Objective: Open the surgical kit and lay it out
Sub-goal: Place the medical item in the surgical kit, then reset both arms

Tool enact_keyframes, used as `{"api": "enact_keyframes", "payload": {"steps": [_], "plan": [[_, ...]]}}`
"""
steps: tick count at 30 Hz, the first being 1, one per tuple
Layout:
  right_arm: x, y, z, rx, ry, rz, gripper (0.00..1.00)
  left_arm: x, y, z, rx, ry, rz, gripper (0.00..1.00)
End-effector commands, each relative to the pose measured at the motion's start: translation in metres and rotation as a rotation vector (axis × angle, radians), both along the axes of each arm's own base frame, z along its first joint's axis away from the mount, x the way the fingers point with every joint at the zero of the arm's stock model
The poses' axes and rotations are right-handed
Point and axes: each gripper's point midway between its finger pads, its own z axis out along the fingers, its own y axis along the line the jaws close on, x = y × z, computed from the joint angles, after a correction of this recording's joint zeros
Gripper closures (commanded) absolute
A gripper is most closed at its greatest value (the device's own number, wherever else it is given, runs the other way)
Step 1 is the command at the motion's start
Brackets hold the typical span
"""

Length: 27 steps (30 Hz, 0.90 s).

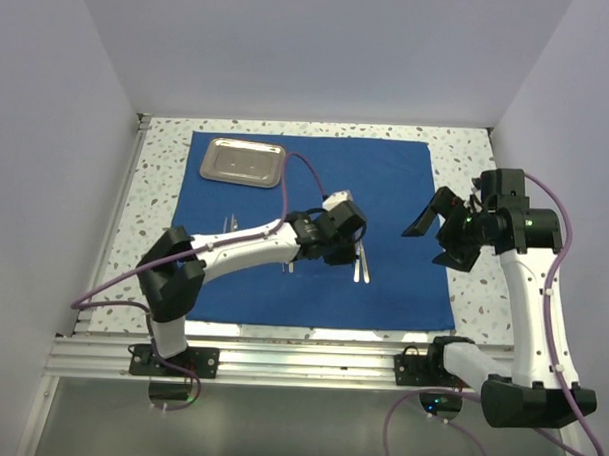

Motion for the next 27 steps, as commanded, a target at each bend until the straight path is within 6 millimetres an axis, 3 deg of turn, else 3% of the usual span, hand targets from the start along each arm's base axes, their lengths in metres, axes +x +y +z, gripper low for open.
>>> {"api": "enact_keyframes", "payload": {"steps": [1,6,8,9,10,11,13,16,17,19,20,22,23,25,27], "plan": [[-0.031,0.004,-0.002,0.014,0.081,0.016,0.02,0.016,-0.028,0.004,-0.081,-0.041,0.116,1.00],[-0.046,0.004,-0.004,0.007,0.076,0.031,0.02,-0.004,-0.042,-0.036,-0.065,0.025,0.110,1.00],[-0.050,0.003,-0.002,-0.002,0.068,0.035,0.02,-0.011,-0.048,-0.044,-0.082,0.066,0.087,0.84],[-0.051,0.002,-0.001,-0.013,0.063,0.036,0.02,-0.013,-0.049,-0.045,-0.083,0.082,0.089,0.60],[-0.053,0.001,0.000,-0.017,0.053,0.036,0.02,-0.017,-0.052,-0.045,-0.089,0.102,0.072,0.49],[-0.055,0.000,0.000,-0.022,0.053,0.034,0.02,-0.016,-0.056,-0.042,-0.093,0.106,0.064,0.40],[-0.057,-0.002,0.000,-0.034,0.045,0.031,0.02,-0.021,-0.056,-0.034,-0.075,0.106,0.041,0.34],[-0.056,-0.002,0.000,-0.035,0.008,0.028,0.02,-0.018,-0.053,0.000,-0.080,0.037,0.028,0.33],[-0.056,-0.001,0.004,-0.029,-0.019,0.029,0.01,-0.017,-0.047,0.026,-0.090,0.006,0.030,0.33],[-0.051,0.003,0.014,-0.004,-0.068,0.039,0.02,-0.007,-0.030,0.056,-0.058,-0.094,0.047,0.33],[-0.042,0.005,0.027,0.005,-0.123,0.045,0.02,-0.004,-0.020,0.090,-0.083,-0.157,0.056,0.33],[-0.033,0.011,0.049,0.032,-0.204,0.068,0.02,0.004,0.017,0.114,0.005,-0.270,0.087,0.34],[-0.027,0.013,0.068,0.039,-0.277,0.077,0.02,0.003,0.038,0.143,-0.008,-0.329,0.110,0.34],[-0.020,0.012,0.089,0.041,-0.357,0.064,0.02,0.006,0.080,0.162,0.074,-0.441,0.139,0.34],[-0.014,-0.005,0.098,-0.013,-0.413,-0.049,0.02,-0.002,0.128,0.182,0.112,-0.542,0.136,0.32]]}}
